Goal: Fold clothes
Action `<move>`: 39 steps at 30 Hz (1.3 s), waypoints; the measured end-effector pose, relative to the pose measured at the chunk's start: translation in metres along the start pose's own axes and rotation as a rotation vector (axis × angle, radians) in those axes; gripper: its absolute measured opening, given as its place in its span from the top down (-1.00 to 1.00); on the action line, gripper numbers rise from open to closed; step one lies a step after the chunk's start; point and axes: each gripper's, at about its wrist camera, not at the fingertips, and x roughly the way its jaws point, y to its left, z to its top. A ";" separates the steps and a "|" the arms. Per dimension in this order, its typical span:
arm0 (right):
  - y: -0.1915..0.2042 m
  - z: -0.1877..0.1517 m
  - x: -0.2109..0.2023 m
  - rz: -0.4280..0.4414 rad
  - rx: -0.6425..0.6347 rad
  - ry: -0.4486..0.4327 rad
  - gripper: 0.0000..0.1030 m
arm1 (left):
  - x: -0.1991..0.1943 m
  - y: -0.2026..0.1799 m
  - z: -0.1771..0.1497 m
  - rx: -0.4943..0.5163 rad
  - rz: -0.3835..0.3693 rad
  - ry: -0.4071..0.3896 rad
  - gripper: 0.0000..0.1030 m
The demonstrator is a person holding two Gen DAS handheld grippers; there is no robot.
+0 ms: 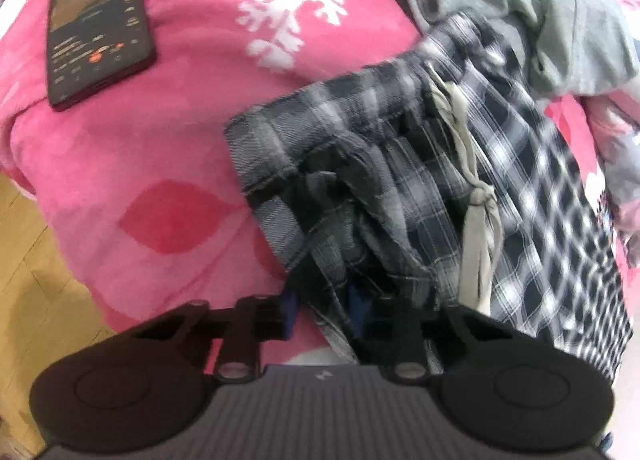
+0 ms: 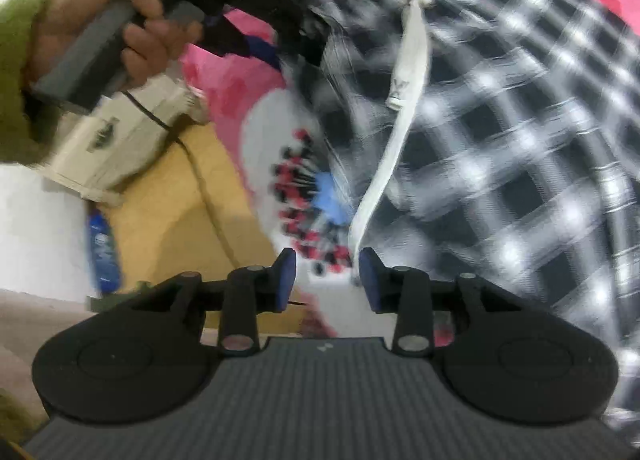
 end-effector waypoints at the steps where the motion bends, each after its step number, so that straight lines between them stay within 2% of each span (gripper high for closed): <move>1: 0.003 0.001 0.000 0.000 -0.008 -0.002 0.34 | -0.002 0.003 0.000 -0.005 -0.006 -0.005 0.84; 3: 0.009 0.003 0.000 -0.020 -0.036 -0.006 0.35 | -0.008 0.009 -0.001 -0.009 -0.038 -0.011 0.88; 8: 0.002 0.026 -0.021 -0.111 -0.018 -0.154 0.35 | -0.015 0.014 -0.007 0.036 -0.038 -0.001 0.87; 10: -0.004 0.040 -0.021 -0.121 -0.018 -0.191 0.32 | -0.015 0.018 -0.009 0.034 -0.054 0.007 0.82; 11: -0.007 0.047 -0.020 -0.124 -0.019 -0.208 0.30 | -0.016 0.020 -0.008 0.023 -0.067 0.009 0.66; 12: -0.007 0.053 -0.014 -0.126 -0.035 -0.209 0.23 | -0.019 0.023 -0.006 0.007 -0.073 0.003 0.38; 14: -0.004 0.062 0.006 -0.129 -0.074 -0.192 0.18 | -0.028 0.031 0.009 -0.021 -0.086 -0.028 0.02; 15: 0.001 0.064 0.018 -0.129 -0.091 -0.177 0.18 | -0.031 0.033 0.011 -0.029 -0.090 -0.051 -0.06; 17: 0.008 0.064 0.033 -0.122 -0.109 -0.160 0.18 | -0.030 0.034 0.018 -0.030 -0.080 -0.068 -0.07; 19: 0.017 0.063 0.041 -0.127 -0.141 -0.148 0.18 | -0.023 0.037 0.025 -0.049 -0.065 -0.066 0.03; 20: 0.021 0.060 0.045 -0.150 -0.167 -0.140 0.19 | -0.019 0.038 0.025 -0.065 -0.063 -0.063 0.17; 21: 0.026 0.057 0.048 -0.177 -0.196 -0.130 0.23 | -0.018 0.040 0.024 -0.078 -0.058 -0.065 0.55; 22: 0.029 0.055 0.053 -0.209 -0.218 -0.113 0.30 | -0.019 0.040 0.026 -0.076 -0.054 -0.068 0.75; 23: 0.032 0.054 0.058 -0.241 -0.239 -0.095 0.72 | -0.019 0.041 0.027 -0.075 -0.050 -0.070 0.79; 24: 0.034 0.052 0.063 -0.274 -0.259 -0.077 0.89 | -0.020 0.041 0.029 -0.074 -0.046 -0.072 0.82; 30: 0.057 0.061 0.044 -0.258 -0.274 -0.107 0.91 | -0.023 0.044 0.037 -0.066 -0.022 -0.086 0.83; 32: 0.063 0.062 0.056 -0.245 -0.268 -0.087 0.90 | -0.024 0.044 0.040 -0.063 -0.014 -0.091 0.83; 35: 0.070 0.061 0.078 -0.243 -0.245 -0.059 0.74 | -0.018 0.046 0.043 -0.042 -0.002 -0.090 0.81; 36: 0.070 0.058 0.086 -0.253 -0.227 -0.055 0.56 | -0.012 0.046 0.044 -0.024 0.003 -0.086 0.78; 39: 0.067 0.062 0.085 -0.236 -0.166 -0.097 0.38 | -0.012 0.046 0.042 0.011 -0.004 -0.092 0.64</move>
